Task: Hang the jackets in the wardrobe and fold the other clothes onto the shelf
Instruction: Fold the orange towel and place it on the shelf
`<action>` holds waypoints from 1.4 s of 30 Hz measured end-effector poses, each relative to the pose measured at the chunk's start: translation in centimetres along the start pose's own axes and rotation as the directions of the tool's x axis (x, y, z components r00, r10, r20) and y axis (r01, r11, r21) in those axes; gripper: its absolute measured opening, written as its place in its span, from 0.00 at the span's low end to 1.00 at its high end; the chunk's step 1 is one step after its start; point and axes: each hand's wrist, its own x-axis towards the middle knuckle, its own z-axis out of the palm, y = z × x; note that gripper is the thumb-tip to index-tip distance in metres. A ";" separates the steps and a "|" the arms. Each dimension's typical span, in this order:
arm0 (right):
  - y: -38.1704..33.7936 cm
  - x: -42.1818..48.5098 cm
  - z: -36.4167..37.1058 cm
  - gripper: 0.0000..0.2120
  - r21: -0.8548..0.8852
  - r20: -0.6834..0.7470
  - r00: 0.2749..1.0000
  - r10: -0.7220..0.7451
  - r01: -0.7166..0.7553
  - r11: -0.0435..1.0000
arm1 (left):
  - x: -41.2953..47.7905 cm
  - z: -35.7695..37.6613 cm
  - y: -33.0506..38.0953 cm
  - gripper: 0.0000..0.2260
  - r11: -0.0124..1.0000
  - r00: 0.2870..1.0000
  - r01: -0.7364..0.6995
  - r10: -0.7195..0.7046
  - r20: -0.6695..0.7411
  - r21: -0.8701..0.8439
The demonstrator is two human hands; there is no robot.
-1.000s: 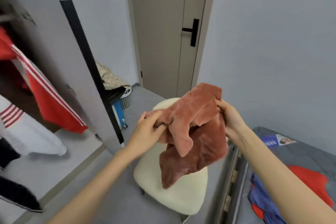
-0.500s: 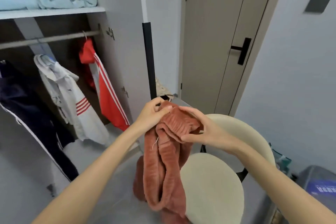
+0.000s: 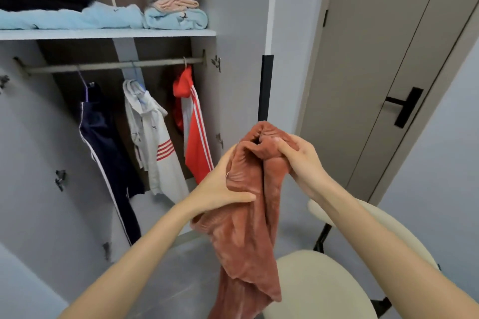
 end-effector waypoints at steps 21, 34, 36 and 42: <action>3.0 0.4 5.5 0.10 -0.727 0.375 0.889 -0.263 0.458 0.511 | -1.6 -9.2 6.2 0.13 0.727 0.987 -0.012 0.118 -0.107 0.686; -1.2 6.6 7.2 0.05 -0.783 0.470 0.868 -0.163 0.495 0.376 | -7.7 -16.5 -1.1 0.08 0.561 0.970 0.235 -0.191 -0.153 0.794; -0.5 7.2 7.4 0.05 -0.767 0.511 0.855 -0.082 0.497 0.405 | -8.3 -17.8 -1.3 0.09 0.548 0.953 0.291 -0.240 -0.187 0.784; 1.4 8.1 7.9 0.07 -0.674 0.533 0.838 0.116 0.337 0.658 | -8.9 -19.0 -0.8 0.02 0.794 0.882 0.469 -0.446 -0.155 0.387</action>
